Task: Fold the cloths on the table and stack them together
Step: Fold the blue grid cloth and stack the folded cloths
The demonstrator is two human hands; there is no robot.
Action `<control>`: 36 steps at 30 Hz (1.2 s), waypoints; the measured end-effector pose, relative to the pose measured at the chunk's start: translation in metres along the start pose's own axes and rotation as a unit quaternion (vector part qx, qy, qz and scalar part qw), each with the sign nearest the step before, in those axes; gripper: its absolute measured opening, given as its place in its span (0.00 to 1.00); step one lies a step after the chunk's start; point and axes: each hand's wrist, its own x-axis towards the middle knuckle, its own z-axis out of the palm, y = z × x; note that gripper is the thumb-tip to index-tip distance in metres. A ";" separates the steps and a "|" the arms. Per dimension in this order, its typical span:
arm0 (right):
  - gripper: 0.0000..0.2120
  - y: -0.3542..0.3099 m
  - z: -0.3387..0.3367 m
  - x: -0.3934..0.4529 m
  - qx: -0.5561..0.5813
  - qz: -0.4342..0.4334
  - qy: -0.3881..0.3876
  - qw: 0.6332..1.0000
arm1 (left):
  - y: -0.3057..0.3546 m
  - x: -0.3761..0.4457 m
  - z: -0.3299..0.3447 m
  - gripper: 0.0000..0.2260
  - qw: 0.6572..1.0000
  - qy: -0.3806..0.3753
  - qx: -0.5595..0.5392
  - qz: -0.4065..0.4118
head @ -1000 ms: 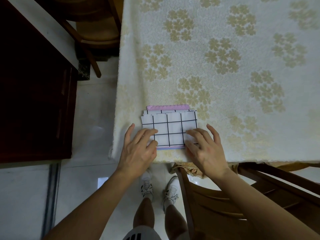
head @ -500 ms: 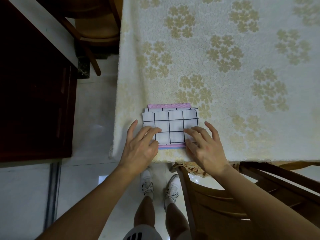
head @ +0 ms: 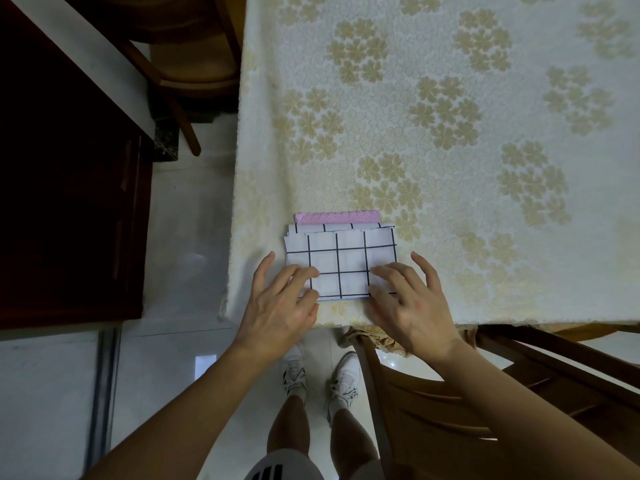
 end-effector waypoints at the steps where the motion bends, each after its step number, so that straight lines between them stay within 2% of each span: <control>1: 0.09 0.001 0.000 0.000 -0.003 -0.001 -0.001 1.000 | -0.001 0.000 0.000 0.06 1.000 -0.003 -0.001 0.003; 7: 0.03 0.006 0.004 0.000 -0.025 -0.028 -0.025 0.999 | -0.005 0.004 0.001 0.06 1.000 -0.007 0.017 0.015; 16: 0.07 0.003 0.004 -0.001 -0.019 -0.018 -0.024 0.999 | 0.001 0.008 0.007 0.07 0.999 0.025 0.025 0.037; 21: 0.09 -0.001 -0.002 -0.002 -0.001 0.000 -0.033 0.999 | 0.004 0.001 0.001 0.04 0.999 -0.031 0.007 0.014; 25: 0.16 -0.005 -0.005 0.012 0.037 0.023 -0.018 0.999 | 0.009 0.010 -0.004 0.19 0.996 -0.088 -0.002 -0.030; 27: 0.21 -0.009 0.000 0.021 0.044 0.041 -0.039 0.997 | 0.010 0.018 -0.002 0.24 0.993 -0.113 0.010 -0.041; 36: 0.35 -0.004 0.033 0.039 0.041 0.106 -0.212 0.971 | 0.003 0.035 0.030 0.31 0.971 -0.223 0.021 -0.088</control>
